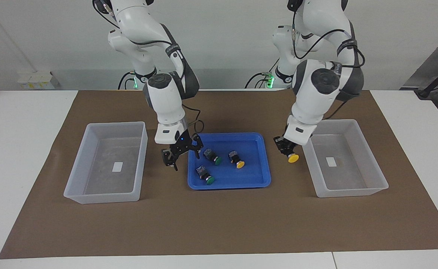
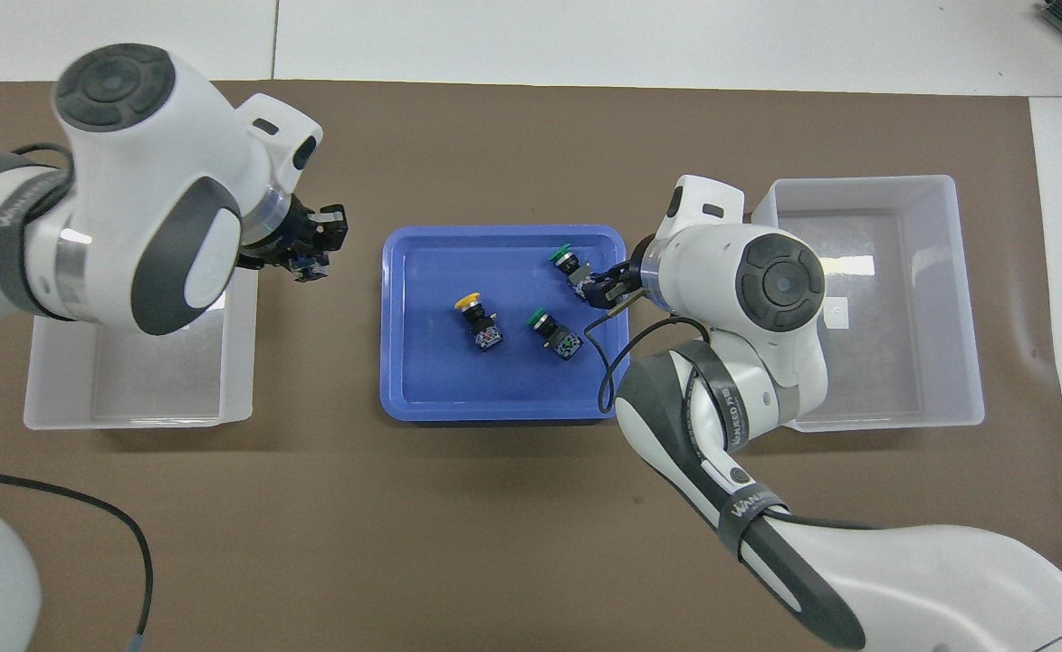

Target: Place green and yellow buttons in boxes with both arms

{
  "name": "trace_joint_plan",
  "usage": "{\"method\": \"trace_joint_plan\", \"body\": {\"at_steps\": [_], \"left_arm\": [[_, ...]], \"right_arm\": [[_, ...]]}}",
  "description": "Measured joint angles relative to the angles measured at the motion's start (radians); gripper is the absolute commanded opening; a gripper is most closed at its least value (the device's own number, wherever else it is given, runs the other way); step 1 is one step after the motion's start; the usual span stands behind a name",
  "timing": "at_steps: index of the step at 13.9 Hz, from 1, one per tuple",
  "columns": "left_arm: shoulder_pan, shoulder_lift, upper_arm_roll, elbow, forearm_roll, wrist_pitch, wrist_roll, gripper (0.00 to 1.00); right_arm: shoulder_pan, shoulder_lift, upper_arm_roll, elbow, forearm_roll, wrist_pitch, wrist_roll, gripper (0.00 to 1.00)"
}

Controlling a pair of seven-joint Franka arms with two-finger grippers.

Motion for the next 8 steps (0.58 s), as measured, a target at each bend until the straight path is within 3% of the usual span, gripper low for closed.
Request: {"method": "trace_joint_plan", "body": {"at_steps": [3,8], "left_arm": [[0.120,0.001,0.002,0.007,0.000,-0.009,0.212,0.00],[0.255,0.001,0.003,-0.052,0.004,0.050,0.433,0.00]], "right_arm": [[0.036,0.034,0.001,-0.001,0.013,0.023,0.000,1.00],[0.081,0.130,0.001,-0.002,0.015,0.187,0.003,0.98]]}}
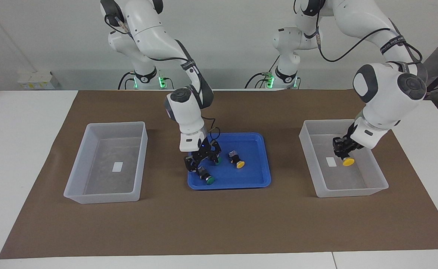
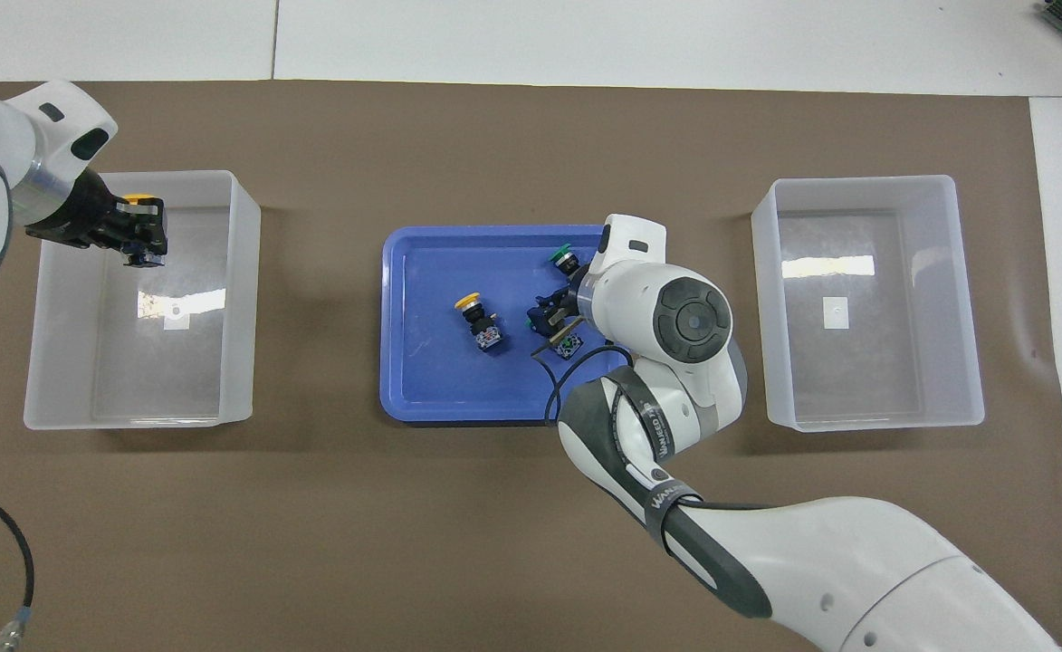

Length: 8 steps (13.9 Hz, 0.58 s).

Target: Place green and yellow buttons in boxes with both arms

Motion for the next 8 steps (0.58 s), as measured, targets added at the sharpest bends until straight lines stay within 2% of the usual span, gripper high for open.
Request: {"method": "trace_joint_plan", "body": {"at_steps": [2,6,7,8], "left_arm": [[0.008,-0.004,0.000,-0.091,0.001,0.092,0.009,0.00],[0.008,-0.011,-0.002,-0.242,0.002,0.241,0.009,0.00],[0.008,-0.012,-0.002,-0.263,0.002,0.267,0.009,0.00],[0.008,-0.013,-0.002,-0.280,0.002,0.288,0.009,0.18]], "right_arm": [[0.000,0.002,-0.002,0.000,0.000,0.004,0.000,0.82],[-0.002,-0.001,-0.005,0.000,0.000,0.005,0.000,0.79],[-0.006,-0.003,-0.006,0.001,0.000,0.005,0.000,0.69],[-0.012,-0.007,-0.007,0.001,0.000,0.005,0.000,0.68]]}}
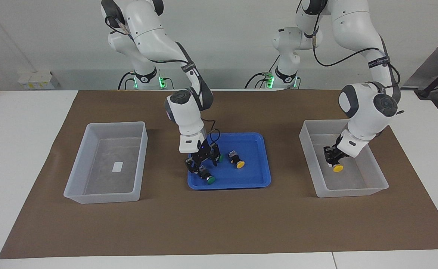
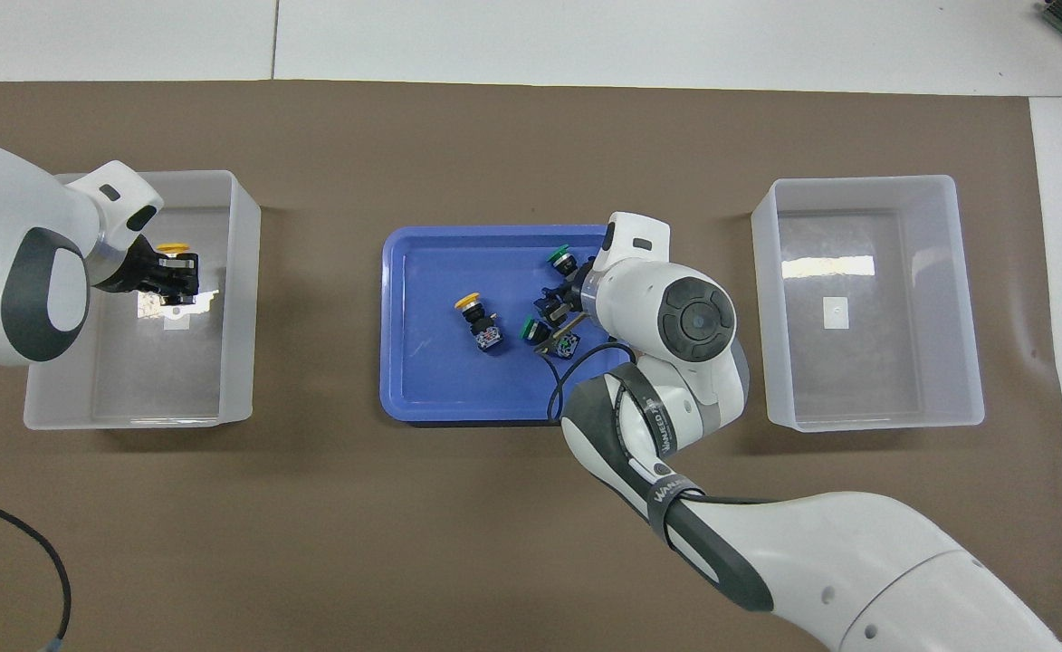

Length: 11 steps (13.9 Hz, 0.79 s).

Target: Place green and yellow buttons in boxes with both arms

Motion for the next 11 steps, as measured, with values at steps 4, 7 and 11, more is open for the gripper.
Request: {"method": "trace_joint_plan", "body": {"at_steps": [4,7,11], "left_arm": [[0.000,-0.004,0.000,-0.014,0.000,0.015,0.000,0.60],[-0.001,-0.011,-0.002,0.014,0.001,-0.011,0.002,0.71],[-0.002,-0.014,-0.005,0.075,0.034,-0.075,0.003,0.75]], "right_arm": [[0.004,0.001,-0.001,-0.013,0.000,0.000,-0.001,0.23],[0.004,0.000,-0.001,-0.016,-0.001,0.002,-0.005,0.00],[-0.023,-0.066,-0.007,-0.009,0.000,-0.022,0.017,0.00]]}}
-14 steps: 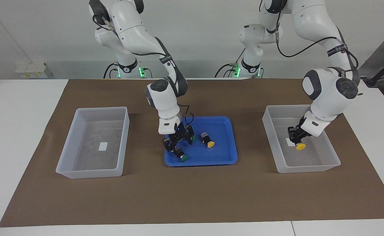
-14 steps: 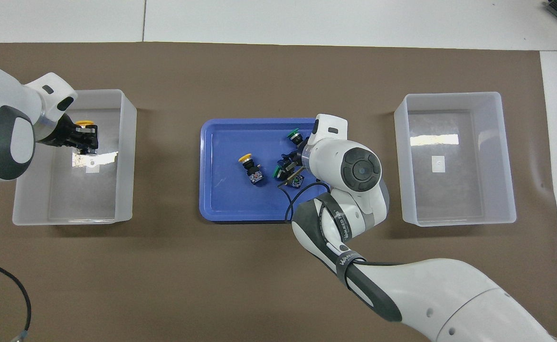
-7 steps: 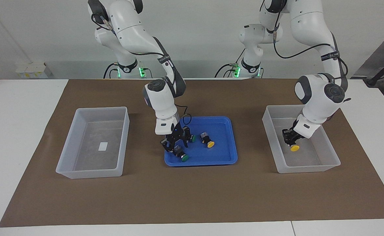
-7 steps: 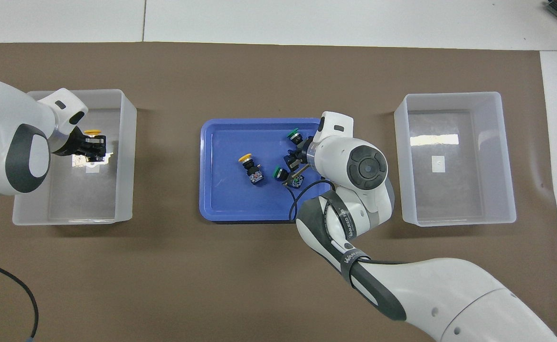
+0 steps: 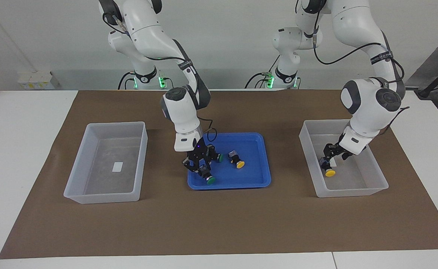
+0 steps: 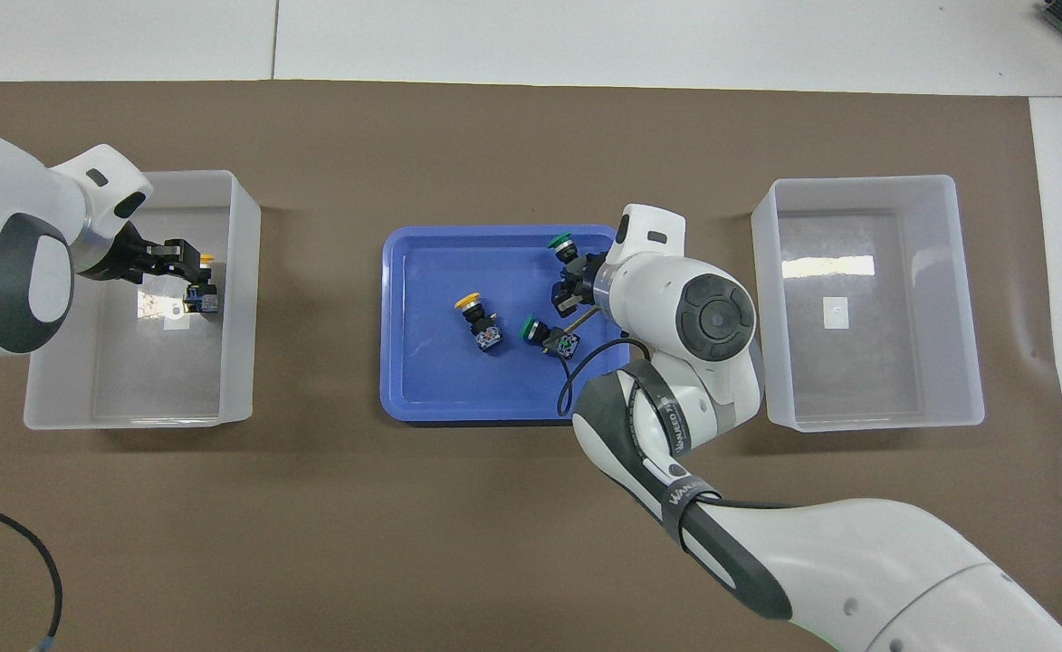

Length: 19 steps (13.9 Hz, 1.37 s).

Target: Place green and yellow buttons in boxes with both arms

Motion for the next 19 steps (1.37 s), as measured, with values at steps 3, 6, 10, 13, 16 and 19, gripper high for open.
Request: {"method": "trace_joint_plan", "body": {"at_steps": [3,6,10,13,16,19], "left_arm": [[-0.002,0.006,-0.005,0.082,0.000,-0.081,0.000,0.75],[-0.040,0.029,-0.009,0.230,-0.001,-0.239,-0.024,0.75],[-0.157,0.051,-0.021,0.270,-0.040,-0.266,-0.252,0.74],[-0.276,0.061,-0.025,0.264,-0.048,-0.253,-0.485,0.73],[-0.356,0.057,-0.027,0.196,-0.049,-0.160,-0.686,0.73],[-0.416,0.034,-0.027,0.062,-0.050,-0.003,-0.884,0.73]], "right_arm": [[-0.065,-0.128,-0.002,0.003,0.000,-0.153,0.054,0.00],[-0.169,-0.254,-0.003,0.002,0.000,-0.294,0.059,0.00],[-0.290,-0.337,-0.004,-0.036,0.000,-0.367,0.059,0.00],[-0.351,-0.346,-0.005,-0.086,0.000,-0.365,0.062,0.00],[-0.428,-0.339,-0.006,-0.134,0.000,-0.344,0.074,0.00],[-0.491,-0.279,-0.007,-0.160,0.000,-0.243,0.074,0.00]]}}
